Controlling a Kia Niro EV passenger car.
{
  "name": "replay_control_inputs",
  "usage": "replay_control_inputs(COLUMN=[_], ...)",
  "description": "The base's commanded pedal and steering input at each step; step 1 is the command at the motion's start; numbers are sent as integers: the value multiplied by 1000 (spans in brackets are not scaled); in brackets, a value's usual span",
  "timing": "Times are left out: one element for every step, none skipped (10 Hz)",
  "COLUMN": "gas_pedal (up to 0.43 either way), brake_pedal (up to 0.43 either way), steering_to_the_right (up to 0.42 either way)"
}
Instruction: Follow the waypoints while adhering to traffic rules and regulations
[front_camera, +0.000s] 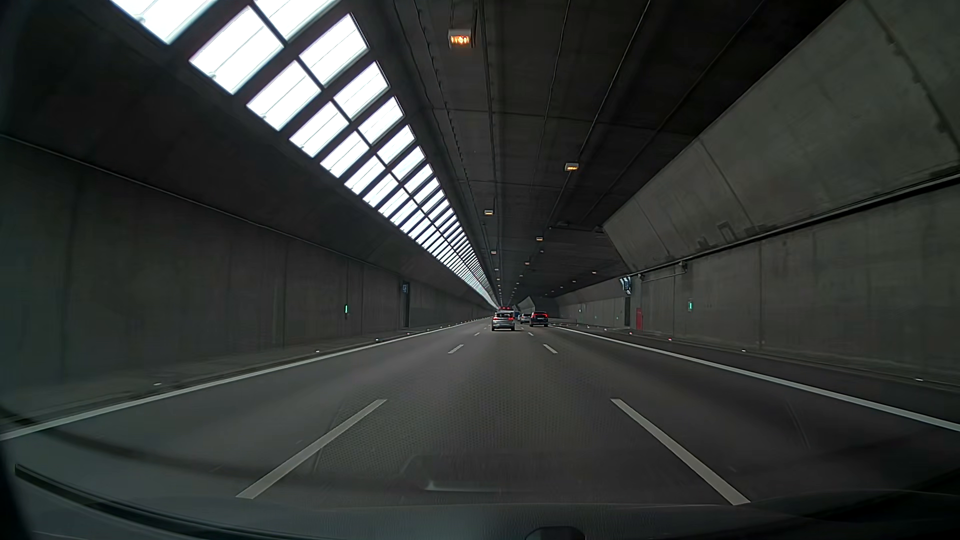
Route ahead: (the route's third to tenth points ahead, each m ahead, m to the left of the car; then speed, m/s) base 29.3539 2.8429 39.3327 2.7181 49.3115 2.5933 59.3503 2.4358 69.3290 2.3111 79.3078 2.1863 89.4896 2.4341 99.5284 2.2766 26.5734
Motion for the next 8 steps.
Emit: replay_control_inputs(gas_pedal=[87,87,87,87,87,87,79,79], brake_pedal=[0,0,0,0,0,0,0,0], steering_to_the_right=[-1,0,0,-1,-1,-1,-1,-1])
